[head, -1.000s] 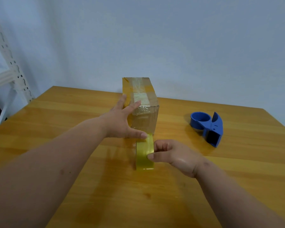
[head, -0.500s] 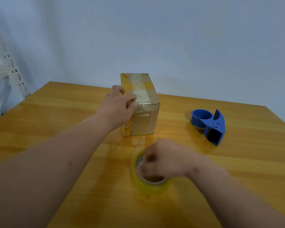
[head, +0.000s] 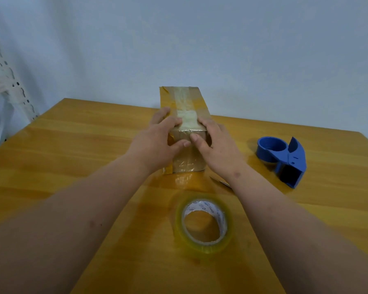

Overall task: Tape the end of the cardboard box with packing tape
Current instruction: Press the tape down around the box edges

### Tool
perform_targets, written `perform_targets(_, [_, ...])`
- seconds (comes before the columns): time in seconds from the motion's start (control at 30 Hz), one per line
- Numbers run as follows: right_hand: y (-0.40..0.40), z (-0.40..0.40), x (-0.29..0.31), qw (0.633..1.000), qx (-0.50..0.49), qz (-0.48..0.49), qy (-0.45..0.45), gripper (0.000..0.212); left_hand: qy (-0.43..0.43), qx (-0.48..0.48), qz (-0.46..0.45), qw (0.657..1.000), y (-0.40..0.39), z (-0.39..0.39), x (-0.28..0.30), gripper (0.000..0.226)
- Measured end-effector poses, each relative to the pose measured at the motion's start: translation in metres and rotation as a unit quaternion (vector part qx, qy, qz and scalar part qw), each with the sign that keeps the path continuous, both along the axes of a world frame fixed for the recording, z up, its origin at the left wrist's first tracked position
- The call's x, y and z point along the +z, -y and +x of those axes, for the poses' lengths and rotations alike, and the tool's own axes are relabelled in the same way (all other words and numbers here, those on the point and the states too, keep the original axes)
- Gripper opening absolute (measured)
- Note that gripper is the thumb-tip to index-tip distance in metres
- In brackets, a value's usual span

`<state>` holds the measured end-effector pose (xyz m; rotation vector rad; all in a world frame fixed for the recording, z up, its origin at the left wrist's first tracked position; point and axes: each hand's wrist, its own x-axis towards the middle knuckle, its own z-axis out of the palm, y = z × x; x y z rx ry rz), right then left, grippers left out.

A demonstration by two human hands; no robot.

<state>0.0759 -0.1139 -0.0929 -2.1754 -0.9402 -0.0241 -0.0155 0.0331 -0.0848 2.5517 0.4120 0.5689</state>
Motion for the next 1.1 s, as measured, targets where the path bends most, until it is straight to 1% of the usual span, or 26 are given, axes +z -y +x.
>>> perform_targets(0.17, [0.004,0.002,0.0,0.999,-0.003,-0.017,0.028,0.055,0.024,-0.006,-0.005,1.0,-0.001,0.001,-0.003,0.06])
perform_targets(0.3, [0.007,0.004,0.0,0.998,0.007,-0.048,0.05,0.064,0.028,-0.01,0.002,1.0,-0.003,0.0,-0.004,0.064])
perform_targets(0.43, [0.009,0.001,-0.004,0.998,0.003,-0.034,0.048,0.071,0.02,-0.025,-0.019,0.999,-0.004,0.001,-0.003,0.068])
perform_targets(0.5, [0.006,-0.001,-0.004,0.998,-0.012,-0.018,0.052,0.071,0.02,-0.027,-0.023,0.999,-0.003,0.001,-0.003,0.069])
perform_targets(0.6, [0.002,-0.001,-0.004,0.997,-0.03,-0.018,0.074,0.065,0.025,-0.018,-0.025,0.999,-0.003,0.001,-0.003,0.069])
perform_targets(0.67, [0.004,0.001,-0.003,0.996,-0.019,-0.035,0.081,0.063,0.019,-0.015,-0.017,1.0,-0.004,0.001,-0.002,0.066])
perform_targets(0.8, [0.014,0.005,-0.001,0.996,0.007,-0.053,0.074,0.07,-0.005,-0.032,-0.019,0.999,-0.007,0.001,0.0,0.068])
perform_targets(0.9, [0.01,0.001,-0.001,0.997,-0.017,-0.029,0.064,0.065,0.004,-0.035,-0.021,0.999,-0.005,0.001,0.0,0.068])
perform_targets(1.0, [0.003,-0.003,0.003,0.996,-0.057,-0.004,0.062,0.054,0.028,-0.003,-0.025,0.999,-0.002,0.001,0.001,0.057])
perform_targets(1.1, [0.004,-0.001,0.007,0.996,-0.051,-0.009,0.068,0.042,0.03,0.003,-0.014,0.999,-0.002,0.003,0.002,0.048])
